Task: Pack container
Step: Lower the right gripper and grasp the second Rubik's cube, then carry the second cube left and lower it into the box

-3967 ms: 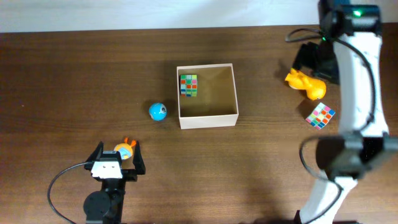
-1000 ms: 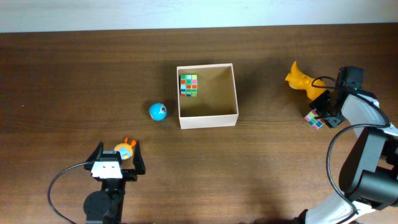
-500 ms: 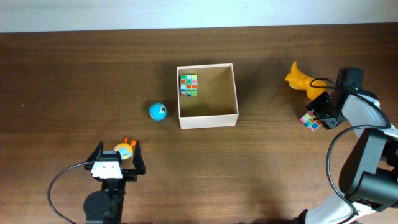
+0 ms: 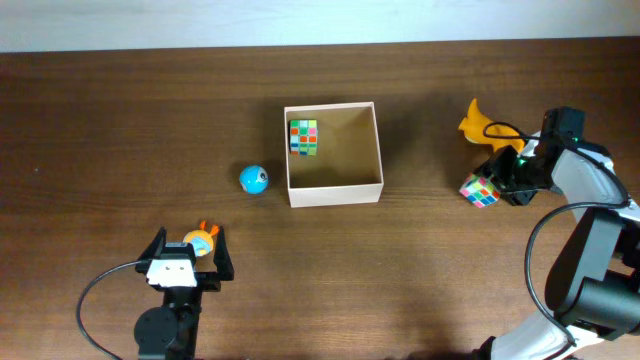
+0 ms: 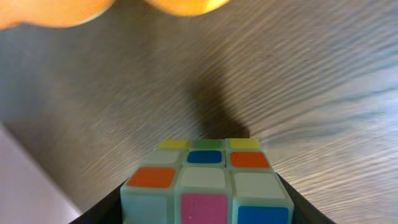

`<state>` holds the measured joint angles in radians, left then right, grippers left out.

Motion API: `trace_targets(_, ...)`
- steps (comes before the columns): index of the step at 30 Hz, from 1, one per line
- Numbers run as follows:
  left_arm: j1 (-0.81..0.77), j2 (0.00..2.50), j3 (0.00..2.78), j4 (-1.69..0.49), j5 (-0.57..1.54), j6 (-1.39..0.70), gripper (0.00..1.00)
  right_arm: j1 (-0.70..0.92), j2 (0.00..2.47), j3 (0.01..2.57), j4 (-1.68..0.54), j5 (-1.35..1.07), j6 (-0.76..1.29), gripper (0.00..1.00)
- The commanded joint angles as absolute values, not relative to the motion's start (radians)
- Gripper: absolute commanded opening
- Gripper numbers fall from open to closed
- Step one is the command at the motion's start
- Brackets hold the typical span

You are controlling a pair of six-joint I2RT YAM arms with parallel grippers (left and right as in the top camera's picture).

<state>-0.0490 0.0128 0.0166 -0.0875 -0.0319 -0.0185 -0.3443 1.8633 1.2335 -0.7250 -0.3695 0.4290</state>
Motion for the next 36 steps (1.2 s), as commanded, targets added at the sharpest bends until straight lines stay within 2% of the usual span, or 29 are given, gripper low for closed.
trace_targets(1,-0.049,0.005,0.014,-0.091,-0.018,-0.003,0.99,-0.347,1.853,1.262,-0.731,-0.51,0.353,0.53)
trace_targets(12,-0.049,0.005,0.014,-0.091,-0.018,-0.003,0.99,-0.311,1.85,1.306,-0.747,-0.889,0.186,0.53)
trace_targets(20,-0.049,0.005,0.014,-0.091,-0.018,-0.003,0.99,-0.202,1.822,1.391,-0.764,-1.011,0.135,0.53)
trace_targets(29,-0.049,0.005,0.014,-0.091,-0.018,-0.003,0.99,0.006,1.771,1.546,-0.779,-0.897,0.139,0.53)
trace_targets(36,-0.049,0.005,0.014,-0.091,-0.018,-0.003,0.99,0.244,1.772,1.61,-0.776,-0.498,0.247,0.54)
